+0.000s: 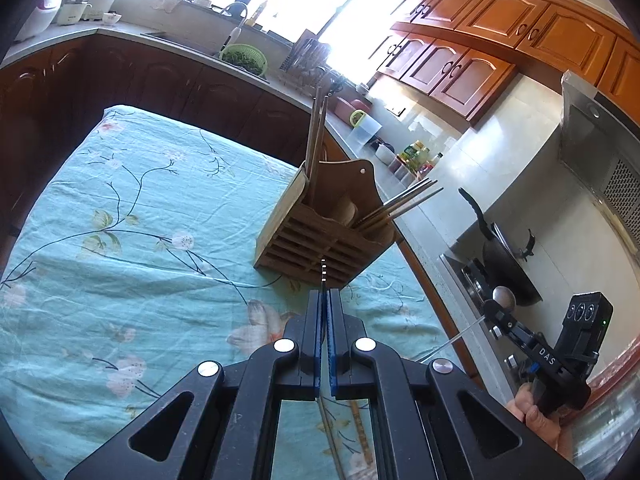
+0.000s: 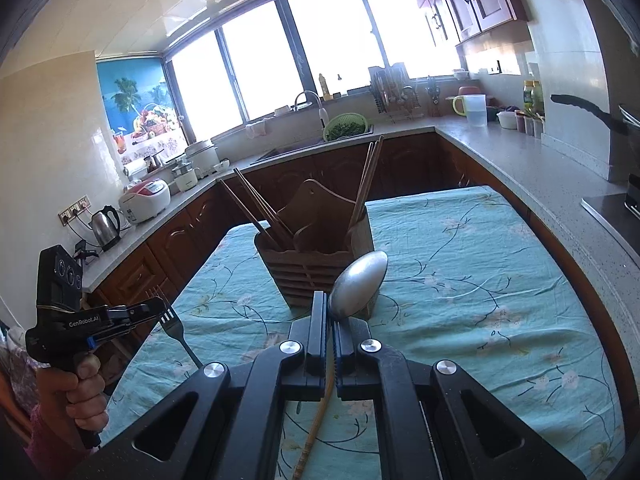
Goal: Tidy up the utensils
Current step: 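Lift the fork and spoon and lower them into the wooden holder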
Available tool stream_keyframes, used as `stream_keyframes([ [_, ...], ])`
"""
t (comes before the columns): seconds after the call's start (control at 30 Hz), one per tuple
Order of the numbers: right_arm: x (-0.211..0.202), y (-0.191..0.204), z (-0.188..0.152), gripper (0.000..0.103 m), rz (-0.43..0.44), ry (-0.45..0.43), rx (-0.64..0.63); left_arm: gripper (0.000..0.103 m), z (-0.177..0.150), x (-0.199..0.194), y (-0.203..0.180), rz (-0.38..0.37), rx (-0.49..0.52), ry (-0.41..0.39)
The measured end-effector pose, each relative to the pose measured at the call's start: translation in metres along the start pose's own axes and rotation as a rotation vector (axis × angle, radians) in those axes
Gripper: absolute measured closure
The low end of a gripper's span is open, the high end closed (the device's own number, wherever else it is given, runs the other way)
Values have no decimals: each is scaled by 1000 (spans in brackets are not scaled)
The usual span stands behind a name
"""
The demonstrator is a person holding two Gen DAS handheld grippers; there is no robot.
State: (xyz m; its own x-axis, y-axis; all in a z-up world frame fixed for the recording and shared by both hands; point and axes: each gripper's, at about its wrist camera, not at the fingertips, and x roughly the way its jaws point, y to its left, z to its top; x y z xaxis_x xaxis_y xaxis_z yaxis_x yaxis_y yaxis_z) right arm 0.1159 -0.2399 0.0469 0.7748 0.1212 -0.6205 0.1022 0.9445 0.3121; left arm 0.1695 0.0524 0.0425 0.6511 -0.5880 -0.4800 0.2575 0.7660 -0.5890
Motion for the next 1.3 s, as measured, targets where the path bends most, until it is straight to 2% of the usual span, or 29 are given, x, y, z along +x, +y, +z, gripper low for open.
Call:
stream_keyframes([
  [0.17,4,-1,6,100,10,-11,-3,103,8,9,-2,-1,-1,-16],
  [0.43,8,-5,23,100,10,-53,4,103,36,19,-14,-44,10,-65],
  [0.73,15,-6,69,100,-23,-158,-23,103,94,29,-40,-118,47,-209],
  [0.93,27,4,106,100,-58,-247,-81,103,129,63,-42,-148,50,-288],
  [1.1,59,13,114,100,-95,-244,-146,103,130,110,-30,-156,8,-284],
  [1.3,97,11,95,100,-108,-185,-158,103,113,151,-7,-131,-38,-244],
])
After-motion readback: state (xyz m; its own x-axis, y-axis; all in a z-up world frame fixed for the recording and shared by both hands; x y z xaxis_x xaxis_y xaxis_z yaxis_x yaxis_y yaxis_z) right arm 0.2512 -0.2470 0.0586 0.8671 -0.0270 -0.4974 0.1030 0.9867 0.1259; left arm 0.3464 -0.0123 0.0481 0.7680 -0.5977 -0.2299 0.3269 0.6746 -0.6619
